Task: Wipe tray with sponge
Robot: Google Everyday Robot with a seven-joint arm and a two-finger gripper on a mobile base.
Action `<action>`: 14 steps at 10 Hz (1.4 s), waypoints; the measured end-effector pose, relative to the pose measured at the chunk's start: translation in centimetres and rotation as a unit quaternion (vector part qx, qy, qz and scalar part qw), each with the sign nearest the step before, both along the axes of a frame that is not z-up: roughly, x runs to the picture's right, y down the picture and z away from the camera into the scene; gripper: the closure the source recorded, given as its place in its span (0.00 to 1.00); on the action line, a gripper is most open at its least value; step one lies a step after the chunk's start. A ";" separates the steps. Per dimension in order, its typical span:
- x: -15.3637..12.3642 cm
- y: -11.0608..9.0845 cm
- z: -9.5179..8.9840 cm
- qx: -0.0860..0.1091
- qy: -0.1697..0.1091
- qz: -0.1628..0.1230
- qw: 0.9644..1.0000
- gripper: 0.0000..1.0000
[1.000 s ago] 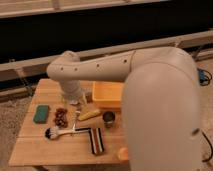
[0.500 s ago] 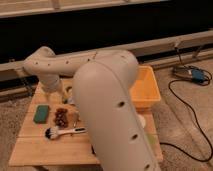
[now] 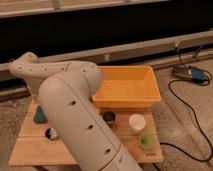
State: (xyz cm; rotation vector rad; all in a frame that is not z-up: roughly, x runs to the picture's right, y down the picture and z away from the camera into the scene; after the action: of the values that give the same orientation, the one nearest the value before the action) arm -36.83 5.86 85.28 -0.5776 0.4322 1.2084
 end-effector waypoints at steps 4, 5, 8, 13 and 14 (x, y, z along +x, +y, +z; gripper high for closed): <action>0.0 4.1 1.3 -0.012 0.006 -0.022 1.000 0.35; -0.1 4.7 1.4 -0.015 0.002 -0.023 1.000 0.35; -1.8 5.4 0.7 -0.024 -0.020 -0.023 0.999 0.35; -4.0 5.9 0.0 -0.029 -0.033 -0.037 0.998 0.35; -4.0 6.1 0.3 -0.028 -0.028 -0.042 0.998 0.35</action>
State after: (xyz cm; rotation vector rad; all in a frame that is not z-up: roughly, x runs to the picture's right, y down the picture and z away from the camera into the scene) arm -40.80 12.00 85.60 -0.6339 0.4383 1.1009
